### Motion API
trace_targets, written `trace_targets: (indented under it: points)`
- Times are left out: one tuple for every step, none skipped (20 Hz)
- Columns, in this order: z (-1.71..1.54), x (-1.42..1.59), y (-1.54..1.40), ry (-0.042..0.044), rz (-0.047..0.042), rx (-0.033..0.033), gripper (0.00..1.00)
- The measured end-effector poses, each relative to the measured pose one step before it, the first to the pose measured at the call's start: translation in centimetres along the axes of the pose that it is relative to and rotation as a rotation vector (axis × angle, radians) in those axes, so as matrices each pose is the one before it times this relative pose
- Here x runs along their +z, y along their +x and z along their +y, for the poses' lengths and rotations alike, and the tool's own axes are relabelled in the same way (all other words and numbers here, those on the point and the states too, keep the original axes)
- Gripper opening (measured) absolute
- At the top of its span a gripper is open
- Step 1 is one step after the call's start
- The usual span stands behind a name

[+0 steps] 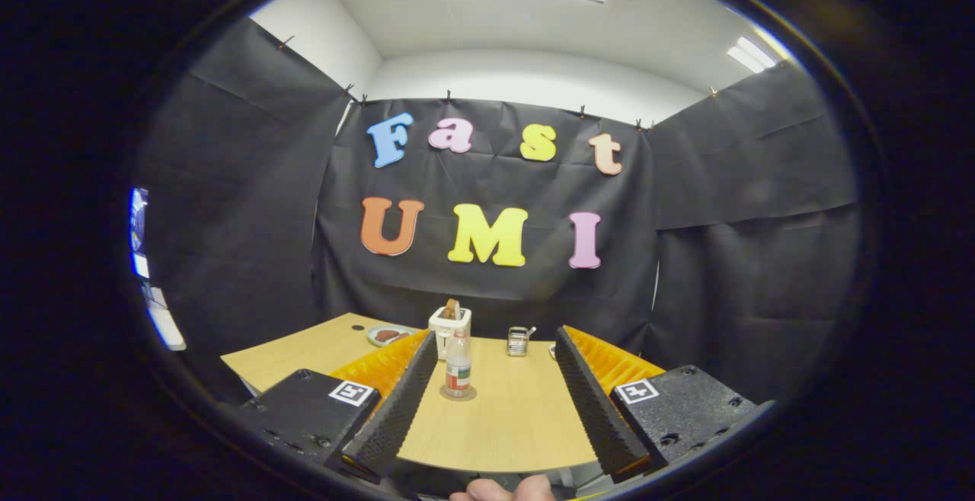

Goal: Take the bottle from table, then pour the juice into the cup, finally place the bottle on the coaster

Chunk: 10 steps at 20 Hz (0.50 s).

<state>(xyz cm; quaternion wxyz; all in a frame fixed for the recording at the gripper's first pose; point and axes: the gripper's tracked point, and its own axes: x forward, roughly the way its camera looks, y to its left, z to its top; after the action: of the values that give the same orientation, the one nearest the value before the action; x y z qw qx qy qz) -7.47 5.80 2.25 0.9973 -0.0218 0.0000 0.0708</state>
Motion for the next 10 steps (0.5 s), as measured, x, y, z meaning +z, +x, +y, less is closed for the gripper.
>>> trace_targets:
  points:
    - [0.353, -0.058, -0.476, -0.00361, -0.00226, 0.00125, 0.99]
    - [0.169, 0.163, -0.289, 0.00421, -0.00268, -0.00125, 0.99]
    - [0.026, 0.137, -0.309, 0.00451, -0.00250, -0.00072, 0.99]
    - [-0.138, -0.046, -0.220, 0.00188, 0.00723, -0.00412, 0.99]
    - [-0.268, 0.038, -0.309, 0.01401, -0.00059, -0.00593, 1.00]
    - [-0.176, 0.359, -0.125, 0.01207, -0.00327, -0.00831, 1.00]
    - [-0.369, 0.233, -0.172, 0.00222, -0.00364, -0.01130, 0.99]
    - [-0.307, 0.374, -0.110, 0.00116, -0.00945, -0.01207, 0.99]
    - [-0.222, 0.232, -0.085, 0.00051, -0.00706, -0.00994, 0.99]
    - [-0.094, 0.227, -0.156, 0.00056, -0.00416, -0.00605, 0.99]
